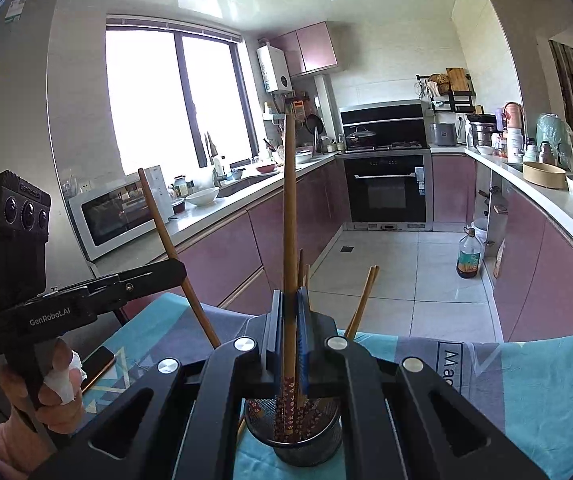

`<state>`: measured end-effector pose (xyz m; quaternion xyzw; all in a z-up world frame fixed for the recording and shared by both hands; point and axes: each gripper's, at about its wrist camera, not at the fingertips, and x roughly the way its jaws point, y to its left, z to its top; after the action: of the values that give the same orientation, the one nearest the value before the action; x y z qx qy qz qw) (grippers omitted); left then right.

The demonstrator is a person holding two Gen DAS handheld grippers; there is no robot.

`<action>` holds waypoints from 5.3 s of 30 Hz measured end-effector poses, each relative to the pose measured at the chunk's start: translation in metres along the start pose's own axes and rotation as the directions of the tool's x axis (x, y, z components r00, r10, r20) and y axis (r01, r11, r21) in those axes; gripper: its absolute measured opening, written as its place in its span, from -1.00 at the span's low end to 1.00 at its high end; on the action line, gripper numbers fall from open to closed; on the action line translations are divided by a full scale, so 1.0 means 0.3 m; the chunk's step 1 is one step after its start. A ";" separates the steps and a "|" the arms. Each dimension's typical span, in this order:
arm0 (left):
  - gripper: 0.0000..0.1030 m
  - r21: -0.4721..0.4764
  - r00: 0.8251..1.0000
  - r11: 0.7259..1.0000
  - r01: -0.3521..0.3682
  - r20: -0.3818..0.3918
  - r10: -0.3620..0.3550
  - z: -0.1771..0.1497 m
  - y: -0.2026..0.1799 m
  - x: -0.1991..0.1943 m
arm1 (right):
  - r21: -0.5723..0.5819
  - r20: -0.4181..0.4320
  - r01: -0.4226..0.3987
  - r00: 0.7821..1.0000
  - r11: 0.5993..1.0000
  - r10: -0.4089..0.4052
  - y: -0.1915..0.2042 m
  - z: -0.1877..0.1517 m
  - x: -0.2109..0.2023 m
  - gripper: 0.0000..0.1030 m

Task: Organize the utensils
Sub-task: 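Lower the chopsticks into the mesh holder and open both grippers, then withdraw both open grippers and move them over the last two chopsticks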

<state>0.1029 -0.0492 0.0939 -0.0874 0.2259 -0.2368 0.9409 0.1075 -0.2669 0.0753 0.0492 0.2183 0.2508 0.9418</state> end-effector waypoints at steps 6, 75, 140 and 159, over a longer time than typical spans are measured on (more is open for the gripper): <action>-0.85 0.032 0.997 0.999 0.009 -0.072 -0.007 -0.039 -0.021 0.059 | -0.005 -0.053 0.013 0.999 1.000 -0.013 -0.001 -0.031 0.060 -0.90; 0.26 0.044 0.912 0.976 -0.214 -0.347 0.216 -0.508 0.233 0.068 | 0.058 -0.370 -0.098 0.922 0.993 0.113 0.128 -0.438 0.126 -0.12; -0.15 0.065 0.875 0.983 -0.169 -0.449 0.180 -0.655 0.221 0.104 | -0.081 -0.492 -0.059 0.870 0.995 0.012 0.240 -0.517 0.340 -0.76; -0.50 0.048 0.866 0.974 -0.220 -0.451 0.217 -0.601 0.249 0.212 | -0.056 -0.487 -0.039 0.873 0.998 0.007 0.225 -0.513 0.349 -0.76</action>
<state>0.0991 -0.0253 -0.1100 -0.0062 0.4481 -0.1422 0.8826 0.0916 -0.1592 -0.0900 -0.0429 0.4394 0.2733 0.8547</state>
